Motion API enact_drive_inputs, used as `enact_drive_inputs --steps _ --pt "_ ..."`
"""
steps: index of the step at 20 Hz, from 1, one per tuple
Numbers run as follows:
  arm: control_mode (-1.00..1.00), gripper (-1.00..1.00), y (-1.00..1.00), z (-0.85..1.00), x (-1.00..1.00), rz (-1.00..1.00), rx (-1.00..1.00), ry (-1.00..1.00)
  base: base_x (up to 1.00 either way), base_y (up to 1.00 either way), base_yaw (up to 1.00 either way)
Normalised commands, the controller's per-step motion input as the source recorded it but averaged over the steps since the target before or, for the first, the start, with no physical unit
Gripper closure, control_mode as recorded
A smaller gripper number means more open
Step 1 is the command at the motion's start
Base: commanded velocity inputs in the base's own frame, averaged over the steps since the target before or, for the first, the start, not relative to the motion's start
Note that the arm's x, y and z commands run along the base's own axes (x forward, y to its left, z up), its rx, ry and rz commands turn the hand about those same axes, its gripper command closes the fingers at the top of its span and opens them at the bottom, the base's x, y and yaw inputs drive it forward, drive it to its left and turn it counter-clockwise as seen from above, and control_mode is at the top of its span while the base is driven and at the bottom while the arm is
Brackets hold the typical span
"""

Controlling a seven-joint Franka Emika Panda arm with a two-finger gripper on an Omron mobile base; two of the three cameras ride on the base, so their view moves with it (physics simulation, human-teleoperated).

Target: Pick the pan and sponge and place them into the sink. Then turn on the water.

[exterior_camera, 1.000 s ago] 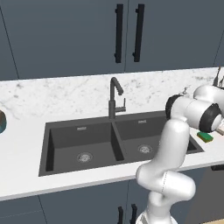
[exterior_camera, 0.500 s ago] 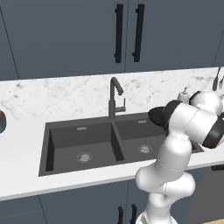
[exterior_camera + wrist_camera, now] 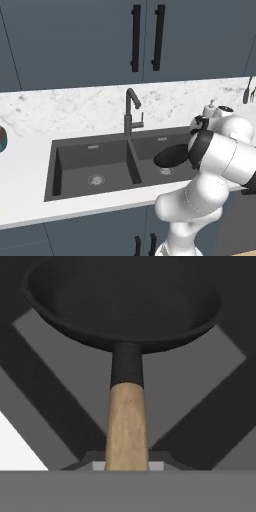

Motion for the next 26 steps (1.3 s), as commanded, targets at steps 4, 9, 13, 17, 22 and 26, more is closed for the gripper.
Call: enact_drive_inputs --steps 4,9,13,17,22,26 --pt "-1.0 1.0 0.63 -0.13 0.14 0.13 -0.06 0.2 0.0 0.0 0.0" --pt "-1.0 1.0 0.52 -0.26 0.13 0.13 -0.03 0.13 0.0 0.0 0.0" --pt "-1.0 1.0 0.38 -0.39 0.13 0.12 0.0 0.05 0.0 0.0 0.0" --pt "-1.0 1.0 0.18 -0.41 0.0 0.09 0.0 -0.03 0.0 0.0 0.0" --pt "-1.0 1.0 0.02 -0.41 0.0 0.07 0.02 -0.06 0.0 0.0 0.0" --pt "-1.0 1.0 0.0 -0.39 0.0 0.07 0.02 -0.04 0.0 0.0 0.0"
